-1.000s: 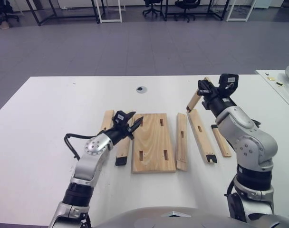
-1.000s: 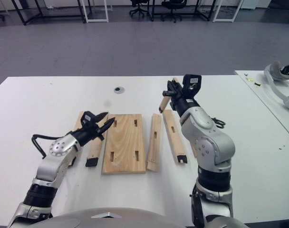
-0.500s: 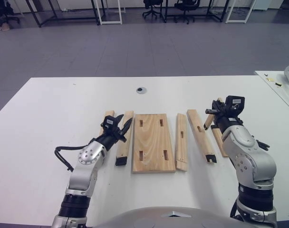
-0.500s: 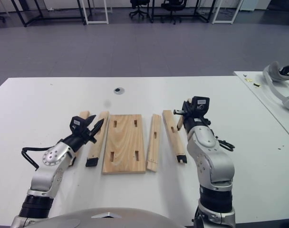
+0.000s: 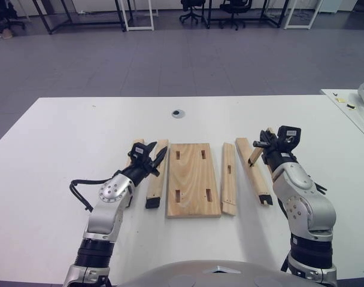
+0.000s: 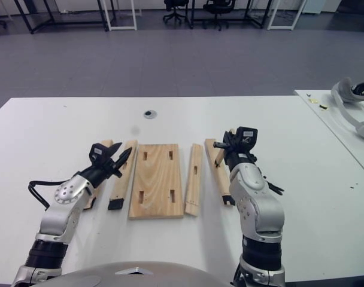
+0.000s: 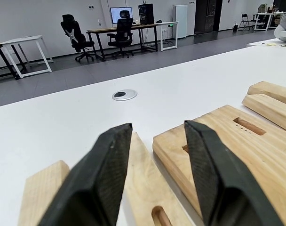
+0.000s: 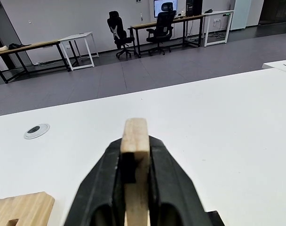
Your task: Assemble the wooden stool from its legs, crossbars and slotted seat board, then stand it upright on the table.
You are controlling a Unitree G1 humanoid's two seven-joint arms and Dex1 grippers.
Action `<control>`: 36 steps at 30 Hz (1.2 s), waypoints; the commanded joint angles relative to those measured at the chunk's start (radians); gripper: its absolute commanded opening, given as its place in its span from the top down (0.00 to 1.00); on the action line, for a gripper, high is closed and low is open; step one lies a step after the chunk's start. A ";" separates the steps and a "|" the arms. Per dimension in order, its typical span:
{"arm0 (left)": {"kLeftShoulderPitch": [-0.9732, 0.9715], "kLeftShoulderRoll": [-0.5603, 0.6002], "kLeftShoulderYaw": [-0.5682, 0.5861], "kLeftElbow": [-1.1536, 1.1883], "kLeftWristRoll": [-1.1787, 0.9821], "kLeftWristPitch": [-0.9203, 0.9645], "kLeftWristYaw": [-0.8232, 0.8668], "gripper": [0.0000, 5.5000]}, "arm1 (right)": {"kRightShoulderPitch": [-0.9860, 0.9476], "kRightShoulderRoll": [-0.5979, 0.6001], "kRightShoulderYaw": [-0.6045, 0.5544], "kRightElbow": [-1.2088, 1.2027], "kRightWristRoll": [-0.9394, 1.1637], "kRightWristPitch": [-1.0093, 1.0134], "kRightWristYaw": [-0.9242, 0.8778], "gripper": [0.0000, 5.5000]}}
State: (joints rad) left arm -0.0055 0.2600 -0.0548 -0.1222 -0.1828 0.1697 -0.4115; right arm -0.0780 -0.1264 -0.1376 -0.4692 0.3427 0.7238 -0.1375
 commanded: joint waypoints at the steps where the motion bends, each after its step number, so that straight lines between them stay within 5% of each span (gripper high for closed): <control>1: 0.000 0.007 0.003 0.000 0.010 -0.002 -0.002 0.63 | 0.009 0.004 -0.005 0.016 -0.017 -0.001 0.012 0.92; 21: 0.036 -0.018 -0.015 -0.037 0.016 0.005 0.018 0.63 | -0.048 -0.091 0.021 0.169 -0.066 -0.039 0.177 0.92; 36: 0.045 -0.020 -0.014 -0.050 0.008 0.002 0.030 0.63 | 0.203 -0.021 0.028 0.315 -0.102 -0.518 0.311 0.92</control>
State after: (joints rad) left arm 0.0377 0.2375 -0.0718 -0.1630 -0.1829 0.1669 -0.3840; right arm 0.0825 -0.1496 -0.1159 -0.2086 0.2519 0.1679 0.1724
